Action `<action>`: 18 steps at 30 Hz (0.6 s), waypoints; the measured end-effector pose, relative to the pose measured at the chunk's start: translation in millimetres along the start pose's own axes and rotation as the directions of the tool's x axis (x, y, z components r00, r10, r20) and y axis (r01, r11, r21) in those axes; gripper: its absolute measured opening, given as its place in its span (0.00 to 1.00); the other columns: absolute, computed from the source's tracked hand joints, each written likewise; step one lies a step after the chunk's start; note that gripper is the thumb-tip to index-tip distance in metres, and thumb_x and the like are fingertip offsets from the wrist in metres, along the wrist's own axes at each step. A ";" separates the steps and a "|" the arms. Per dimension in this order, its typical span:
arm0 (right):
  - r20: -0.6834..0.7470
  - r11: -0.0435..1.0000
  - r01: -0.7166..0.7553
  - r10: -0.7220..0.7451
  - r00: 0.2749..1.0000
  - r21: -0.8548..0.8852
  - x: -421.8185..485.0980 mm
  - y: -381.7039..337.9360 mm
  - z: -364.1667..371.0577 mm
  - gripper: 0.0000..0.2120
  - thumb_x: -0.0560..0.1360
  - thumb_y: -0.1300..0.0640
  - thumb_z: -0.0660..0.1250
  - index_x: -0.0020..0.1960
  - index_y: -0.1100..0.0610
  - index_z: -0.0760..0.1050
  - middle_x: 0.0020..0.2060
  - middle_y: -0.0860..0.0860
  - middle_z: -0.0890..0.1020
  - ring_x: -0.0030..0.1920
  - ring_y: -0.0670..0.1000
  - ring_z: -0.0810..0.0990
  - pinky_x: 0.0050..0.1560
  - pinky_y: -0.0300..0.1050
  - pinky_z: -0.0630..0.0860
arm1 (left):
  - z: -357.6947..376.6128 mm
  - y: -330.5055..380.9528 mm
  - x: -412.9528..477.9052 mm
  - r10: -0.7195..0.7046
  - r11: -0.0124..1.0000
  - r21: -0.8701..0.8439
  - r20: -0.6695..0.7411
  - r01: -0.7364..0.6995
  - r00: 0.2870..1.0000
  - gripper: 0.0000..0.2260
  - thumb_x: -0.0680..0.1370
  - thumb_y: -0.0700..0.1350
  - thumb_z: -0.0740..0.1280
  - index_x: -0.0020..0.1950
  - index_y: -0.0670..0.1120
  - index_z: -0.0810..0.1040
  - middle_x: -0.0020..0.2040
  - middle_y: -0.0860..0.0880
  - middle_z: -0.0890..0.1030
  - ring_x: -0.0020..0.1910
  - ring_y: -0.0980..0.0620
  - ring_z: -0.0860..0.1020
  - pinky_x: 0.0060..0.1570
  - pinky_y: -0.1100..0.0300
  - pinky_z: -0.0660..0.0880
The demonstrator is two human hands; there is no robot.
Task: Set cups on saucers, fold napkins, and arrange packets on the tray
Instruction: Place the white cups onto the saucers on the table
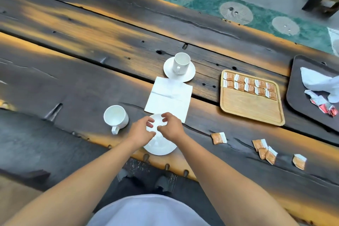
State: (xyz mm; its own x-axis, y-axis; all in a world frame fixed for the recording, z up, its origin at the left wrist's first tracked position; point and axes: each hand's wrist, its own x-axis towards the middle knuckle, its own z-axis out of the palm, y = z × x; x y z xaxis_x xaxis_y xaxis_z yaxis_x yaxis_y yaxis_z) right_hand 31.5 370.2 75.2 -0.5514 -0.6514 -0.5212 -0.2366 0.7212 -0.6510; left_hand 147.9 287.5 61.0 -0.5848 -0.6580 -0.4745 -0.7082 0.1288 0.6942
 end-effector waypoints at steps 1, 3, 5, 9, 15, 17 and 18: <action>0.017 1.000 -0.001 0.001 1.000 -0.004 -2.8 0.1 7.5 0.26 0.72 0.60 0.69 0.70 0.58 0.69 0.64 0.56 0.78 0.59 0.58 0.79 0.57 0.51 0.78 | 0.1 -5.6 -4.2 -0.006 1.000 0.012 -0.003 0.006 1.000 0.16 0.72 0.39 0.72 0.57 0.51 0.75 0.50 0.53 0.80 0.43 0.48 0.81 0.46 0.52 0.80; 0.047 1.000 -0.003 0.005 0.999 -0.028 -6.8 -0.4 22.8 0.27 0.73 0.60 0.70 0.70 0.58 0.69 0.64 0.56 0.77 0.61 0.58 0.78 0.60 0.52 0.77 | -1.5 -18.6 -12.0 -0.014 0.999 0.038 -0.006 0.014 1.000 0.17 0.72 0.40 0.73 0.58 0.50 0.76 0.51 0.53 0.80 0.47 0.50 0.80 0.46 0.58 0.75; 0.074 0.998 0.008 -0.003 0.997 -0.067 -8.4 -1.1 36.7 0.27 0.73 0.59 0.70 0.70 0.59 0.69 0.64 0.56 0.78 0.63 0.57 0.77 0.61 0.48 0.75 | -5.1 -31.9 -20.4 -0.037 0.999 0.034 -0.006 0.037 0.999 0.16 0.72 0.39 0.73 0.58 0.49 0.76 0.51 0.52 0.81 0.50 0.51 0.78 0.47 0.63 0.71; 0.133 0.993 0.018 -0.003 0.991 -0.113 -8.4 -9.6 67.9 0.27 0.73 0.59 0.70 0.71 0.59 0.70 0.64 0.56 0.78 0.64 0.56 0.76 0.58 0.40 0.69 | -19.9 -68.8 -39.4 -0.126 0.992 -0.027 -0.025 0.126 0.992 0.14 0.73 0.37 0.71 0.57 0.47 0.77 0.52 0.49 0.81 0.48 0.52 0.78 0.41 0.68 0.70; 0.215 0.982 0.050 -0.009 0.977 -0.185 -3.8 -36.2 113.7 0.26 0.73 0.58 0.70 0.70 0.58 0.70 0.62 0.55 0.80 0.63 0.56 0.77 0.62 0.44 0.72 | -59.8 -126.4 -53.7 -0.265 0.962 -0.087 -0.077 0.258 0.961 0.13 0.75 0.37 0.70 0.58 0.47 0.78 0.53 0.49 0.81 0.41 0.50 0.78 0.50 0.56 0.77; 0.232 0.982 0.038 0.006 0.973 -0.183 -0.3 -43.7 125.4 0.26 0.74 0.58 0.69 0.71 0.57 0.69 0.63 0.55 0.79 0.63 0.56 0.77 0.62 0.43 0.71 | -74.8 -138.2 -50.2 -0.289 0.956 -0.076 -0.090 0.283 0.953 0.11 0.75 0.38 0.70 0.57 0.47 0.78 0.54 0.49 0.81 0.41 0.49 0.79 0.51 0.54 0.78; 0.235 0.983 0.028 0.015 0.972 -0.179 1.7 -47.6 130.0 0.26 0.74 0.58 0.69 0.71 0.57 0.69 0.64 0.55 0.79 0.64 0.55 0.77 0.62 0.42 0.70 | -82.2 -142.6 -47.2 -0.294 0.955 -0.063 -0.095 0.289 0.951 0.11 0.76 0.39 0.70 0.57 0.47 0.78 0.54 0.50 0.81 0.43 0.48 0.79 0.51 0.54 0.78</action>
State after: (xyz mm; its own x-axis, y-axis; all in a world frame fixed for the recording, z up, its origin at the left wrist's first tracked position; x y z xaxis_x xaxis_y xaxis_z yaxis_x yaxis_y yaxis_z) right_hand 145.8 304.1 33.5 -0.3517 -0.6773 -0.6461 -0.3912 0.7334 -0.5559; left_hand 309.0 239.2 28.9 -0.3106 -0.7339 -0.6041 -0.8207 -0.1136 0.5599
